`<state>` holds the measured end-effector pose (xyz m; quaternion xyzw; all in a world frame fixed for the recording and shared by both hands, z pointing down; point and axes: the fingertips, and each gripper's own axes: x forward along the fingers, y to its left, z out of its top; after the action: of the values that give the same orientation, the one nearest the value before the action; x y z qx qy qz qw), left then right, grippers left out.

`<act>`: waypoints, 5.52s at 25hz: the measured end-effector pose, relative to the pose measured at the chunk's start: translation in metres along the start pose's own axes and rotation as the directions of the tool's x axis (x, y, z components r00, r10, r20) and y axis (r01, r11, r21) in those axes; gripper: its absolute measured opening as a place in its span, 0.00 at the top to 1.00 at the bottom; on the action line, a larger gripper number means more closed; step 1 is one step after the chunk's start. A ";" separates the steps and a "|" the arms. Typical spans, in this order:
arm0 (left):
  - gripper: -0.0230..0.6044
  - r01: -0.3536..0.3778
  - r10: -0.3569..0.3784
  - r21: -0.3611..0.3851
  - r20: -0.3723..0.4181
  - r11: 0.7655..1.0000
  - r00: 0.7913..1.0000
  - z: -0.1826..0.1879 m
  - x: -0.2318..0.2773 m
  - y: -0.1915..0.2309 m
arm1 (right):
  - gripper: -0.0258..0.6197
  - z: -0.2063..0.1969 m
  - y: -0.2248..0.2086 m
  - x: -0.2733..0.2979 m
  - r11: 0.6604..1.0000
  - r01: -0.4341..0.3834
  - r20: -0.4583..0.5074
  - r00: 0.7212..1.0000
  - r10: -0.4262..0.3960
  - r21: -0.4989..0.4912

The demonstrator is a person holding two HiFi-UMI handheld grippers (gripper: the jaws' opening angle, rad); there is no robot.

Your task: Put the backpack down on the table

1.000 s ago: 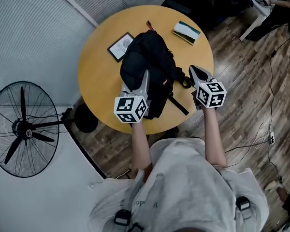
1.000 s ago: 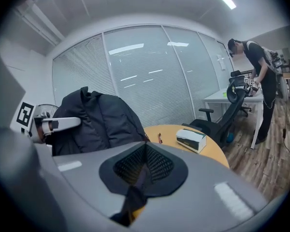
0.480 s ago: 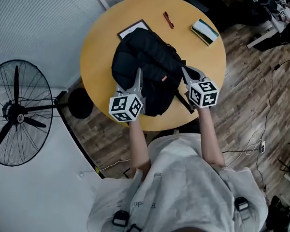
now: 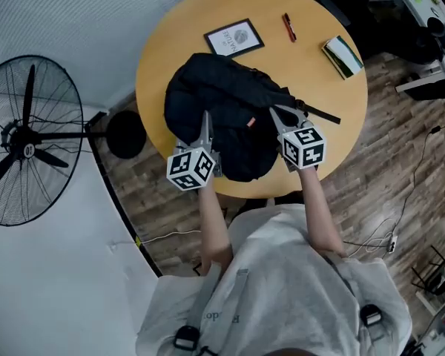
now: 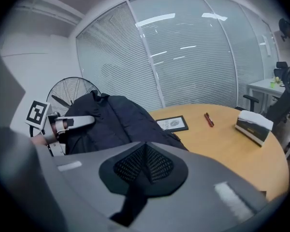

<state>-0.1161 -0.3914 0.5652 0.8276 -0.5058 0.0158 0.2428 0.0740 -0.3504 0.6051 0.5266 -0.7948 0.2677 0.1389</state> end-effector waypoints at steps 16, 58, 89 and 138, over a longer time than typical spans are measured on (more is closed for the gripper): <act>0.82 -0.148 0.140 -0.071 -0.108 0.986 0.984 -0.074 0.016 0.081 | 0.96 -0.048 0.053 0.090 0.984 -0.170 -0.164 0.974 0.158 -0.061; 0.45 -0.376 0.345 -0.012 -0.372 0.927 0.862 -0.156 -0.009 0.176 | 0.96 -0.126 0.071 0.173 0.944 -0.245 -0.463 0.878 0.120 -0.220; 0.39 -0.448 0.443 0.082 -0.379 0.890 0.812 -0.160 -0.062 0.177 | 0.96 -0.082 0.078 0.140 0.953 -0.170 -0.312 0.946 0.087 -0.252; 0.52 -0.211 0.234 0.186 -0.110 0.960 0.966 -0.090 -0.163 -0.073 | 0.96 -0.083 0.069 -0.110 0.977 -0.180 -0.005 0.984 0.181 -0.117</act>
<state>-0.1145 -0.1915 0.5720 0.7806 -0.5754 0.1411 0.1993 0.0509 -0.1984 0.5981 0.4440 -0.8539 0.2309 0.1425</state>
